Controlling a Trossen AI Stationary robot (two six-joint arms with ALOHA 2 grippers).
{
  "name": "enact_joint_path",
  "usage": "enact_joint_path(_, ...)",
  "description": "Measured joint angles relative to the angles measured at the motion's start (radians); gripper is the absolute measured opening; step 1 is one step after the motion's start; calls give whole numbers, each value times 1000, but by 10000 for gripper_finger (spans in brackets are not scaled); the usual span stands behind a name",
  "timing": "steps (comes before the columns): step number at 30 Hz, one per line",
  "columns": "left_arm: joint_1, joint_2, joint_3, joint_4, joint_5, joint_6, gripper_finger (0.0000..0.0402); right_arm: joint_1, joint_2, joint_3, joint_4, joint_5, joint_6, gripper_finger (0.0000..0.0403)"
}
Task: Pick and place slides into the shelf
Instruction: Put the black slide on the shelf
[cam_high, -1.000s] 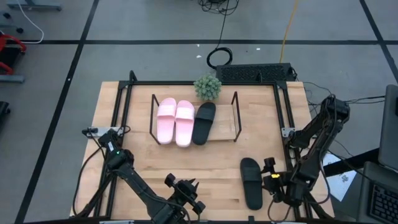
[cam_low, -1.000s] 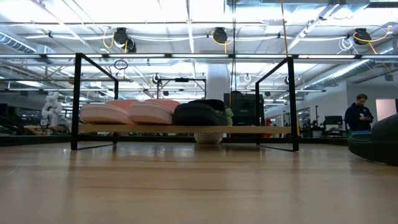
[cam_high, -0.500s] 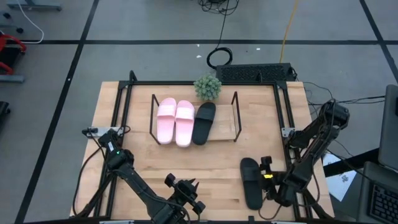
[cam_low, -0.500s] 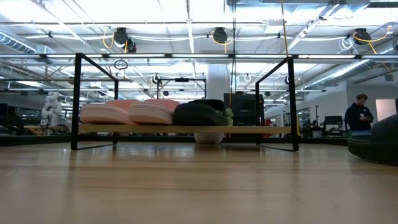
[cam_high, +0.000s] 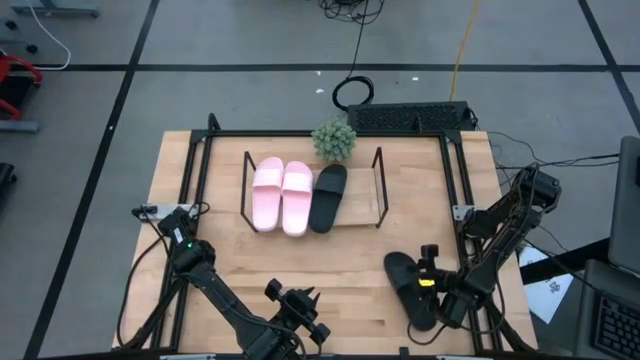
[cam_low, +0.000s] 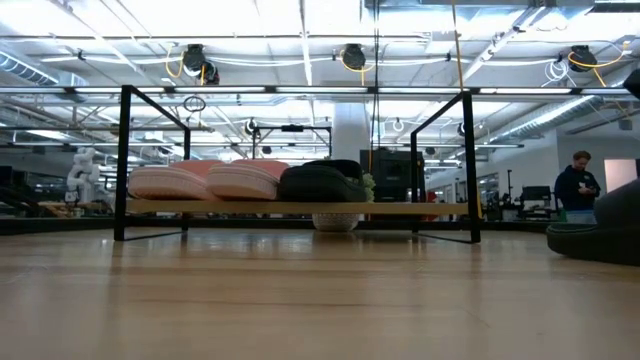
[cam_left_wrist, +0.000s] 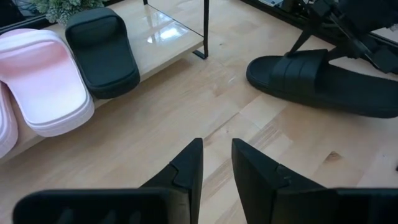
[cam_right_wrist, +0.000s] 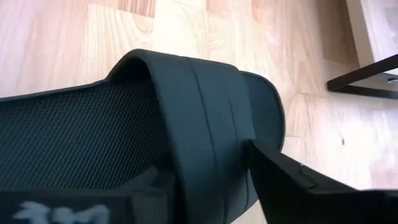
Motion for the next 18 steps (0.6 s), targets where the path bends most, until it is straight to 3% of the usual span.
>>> enact_joint_path(10, 0, 0, 0, 7, 0, 0, 88, 0, 0, 15, 2, 44, -21, 15)
enact_joint_path(15, 0, 0, 0, -12, 0, 1, 88, 0, 0, 111, 34, 126, -164, 11)
enact_joint_path(18, 0, 0, 0, -21, -3, 20, 88, -1, 0, 185, 31, 229, -279, 6)
